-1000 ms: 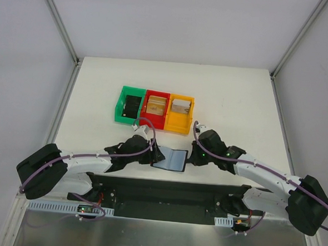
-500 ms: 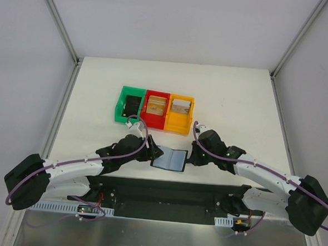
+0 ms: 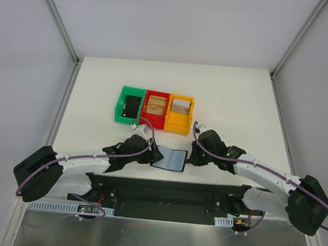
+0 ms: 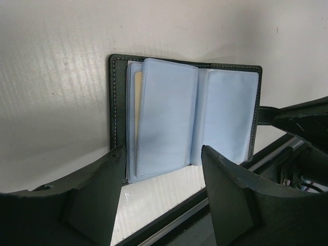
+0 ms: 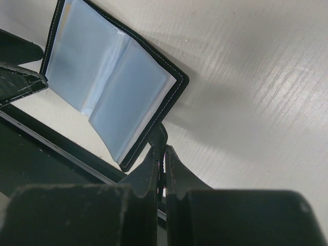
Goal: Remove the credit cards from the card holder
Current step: Remove the credit card from the card holder.
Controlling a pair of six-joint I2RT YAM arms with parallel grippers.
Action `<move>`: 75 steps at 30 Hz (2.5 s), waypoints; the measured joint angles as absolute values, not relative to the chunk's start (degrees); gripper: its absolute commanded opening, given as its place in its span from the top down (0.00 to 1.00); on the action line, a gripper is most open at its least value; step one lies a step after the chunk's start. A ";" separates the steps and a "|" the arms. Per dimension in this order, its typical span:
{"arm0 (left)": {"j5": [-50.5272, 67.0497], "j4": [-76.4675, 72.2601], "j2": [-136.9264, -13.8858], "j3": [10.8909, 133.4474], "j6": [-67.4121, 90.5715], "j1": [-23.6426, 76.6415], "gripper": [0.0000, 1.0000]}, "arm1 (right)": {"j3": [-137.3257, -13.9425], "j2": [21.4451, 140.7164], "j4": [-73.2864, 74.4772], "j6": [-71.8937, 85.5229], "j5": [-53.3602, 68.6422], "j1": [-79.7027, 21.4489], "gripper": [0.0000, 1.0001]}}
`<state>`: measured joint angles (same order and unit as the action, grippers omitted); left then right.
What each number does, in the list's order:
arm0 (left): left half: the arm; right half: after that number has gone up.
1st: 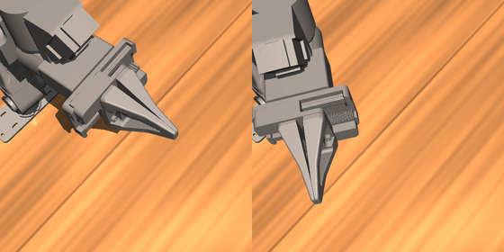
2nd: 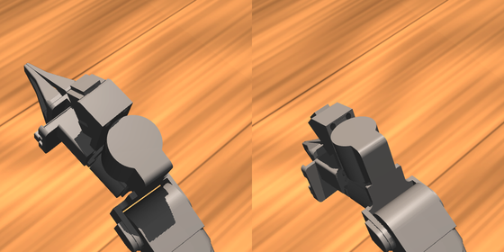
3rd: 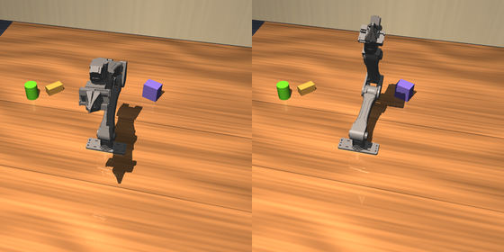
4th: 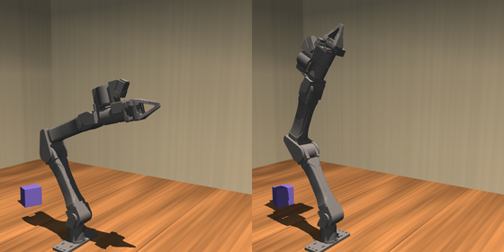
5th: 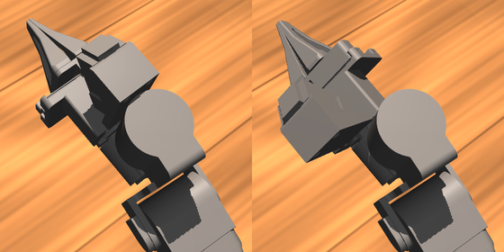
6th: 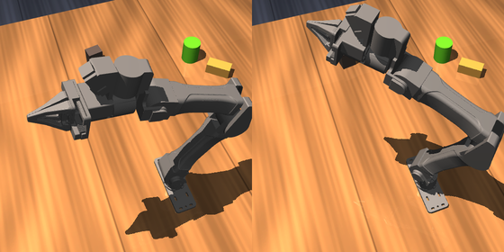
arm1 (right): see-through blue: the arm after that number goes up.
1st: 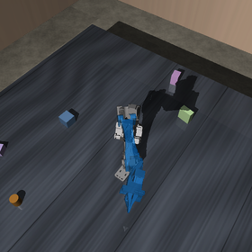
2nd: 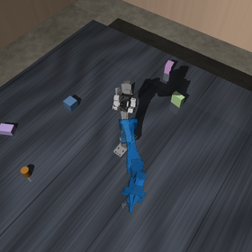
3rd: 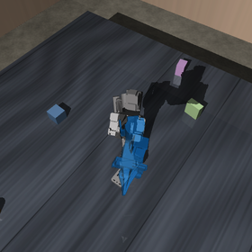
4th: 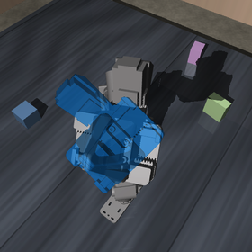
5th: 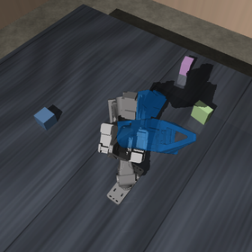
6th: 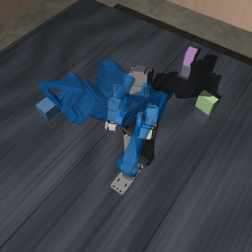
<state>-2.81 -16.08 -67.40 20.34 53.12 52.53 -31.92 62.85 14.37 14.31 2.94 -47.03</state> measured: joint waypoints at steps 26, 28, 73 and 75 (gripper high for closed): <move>2.57 -21.96 -73.87 22.44 52.93 52.99 0.42 | -31.92 63.42 14.37 14.31 3.51 -47.07 1.00; 3.25 -22.39 -75.16 23.27 52.77 53.69 0.42 | -31.92 63.44 14.37 14.31 3.51 -47.07 1.00; -3.62 -14.06 -66.08 20.93 47.09 54.65 0.39 | -31.92 64.12 14.37 14.31 3.70 -47.07 1.00; -3.22 -14.50 -67.02 20.93 47.07 54.65 0.39 | -31.92 64.16 14.37 14.31 3.77 -47.07 1.00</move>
